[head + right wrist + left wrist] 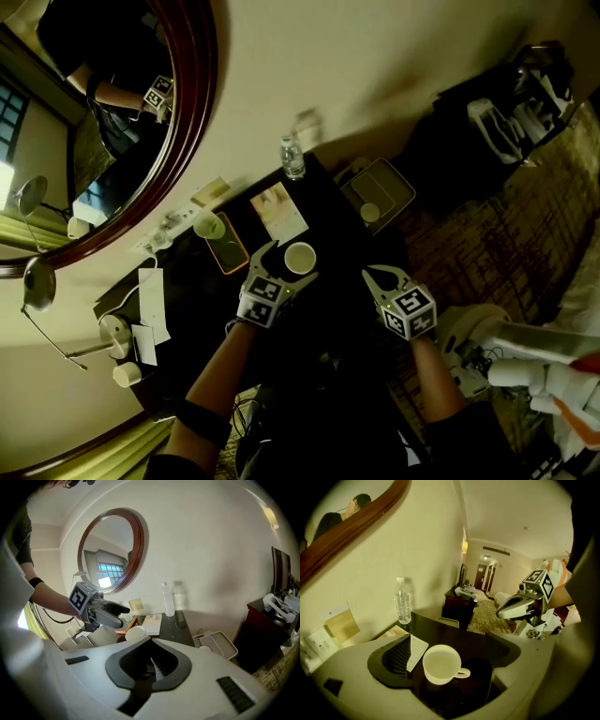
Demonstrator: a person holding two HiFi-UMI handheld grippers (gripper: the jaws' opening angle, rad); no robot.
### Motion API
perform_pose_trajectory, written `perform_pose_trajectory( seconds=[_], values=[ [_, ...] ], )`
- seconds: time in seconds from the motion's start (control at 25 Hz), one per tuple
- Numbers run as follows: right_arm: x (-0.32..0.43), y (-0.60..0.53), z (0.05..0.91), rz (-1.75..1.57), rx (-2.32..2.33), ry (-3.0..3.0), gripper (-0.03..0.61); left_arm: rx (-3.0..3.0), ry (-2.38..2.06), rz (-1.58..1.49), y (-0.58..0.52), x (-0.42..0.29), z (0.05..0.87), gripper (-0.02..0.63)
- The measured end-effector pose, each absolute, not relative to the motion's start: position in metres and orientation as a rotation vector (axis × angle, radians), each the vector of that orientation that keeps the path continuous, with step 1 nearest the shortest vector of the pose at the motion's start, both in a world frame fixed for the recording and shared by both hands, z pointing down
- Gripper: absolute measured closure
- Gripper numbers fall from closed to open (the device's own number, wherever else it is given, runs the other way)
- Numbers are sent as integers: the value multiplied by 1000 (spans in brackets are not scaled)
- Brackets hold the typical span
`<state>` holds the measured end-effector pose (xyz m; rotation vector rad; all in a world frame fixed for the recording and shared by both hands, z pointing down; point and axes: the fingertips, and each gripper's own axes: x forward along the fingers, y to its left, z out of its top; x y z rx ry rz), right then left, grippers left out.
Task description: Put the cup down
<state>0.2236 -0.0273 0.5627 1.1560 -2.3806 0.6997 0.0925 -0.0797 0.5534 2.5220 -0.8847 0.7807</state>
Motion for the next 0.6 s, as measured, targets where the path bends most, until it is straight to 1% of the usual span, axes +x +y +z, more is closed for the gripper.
perform_pose_trajectory(
  seconds=[0.04,0.08,0.16,0.2,0.28,0.32,0.36,0.52,0.56,0.6],
  values=[
    [222,-28,559,694,1151,-2385,577,2525,-891,761,-76,90,545,131],
    [220,-29,555,690,1147,-2391,577,2529,-897,739,-71,88,536,156],
    [213,-32,544,679,1133,-2408,577,2540,-915,697,-62,80,518,226],
    [210,-33,539,670,1124,-2416,577,2547,-931,681,-57,76,509,276],
    [207,-36,534,650,1109,-2423,577,2556,-979,654,-49,66,494,411],
    [207,-37,534,642,1104,-2424,577,2556,-1006,642,-46,60,488,448],
    [205,-38,532,636,1098,-2425,577,2551,-1032,630,-43,54,483,498],
    [194,-45,528,621,1065,-2432,577,2484,-1127,555,-33,18,470,597],
    [191,-48,527,614,1056,-2434,577,2459,-1151,534,-32,8,468,612],
    [188,-50,526,607,1047,-2435,577,2437,-1175,521,-31,-3,467,612]
  ],
)
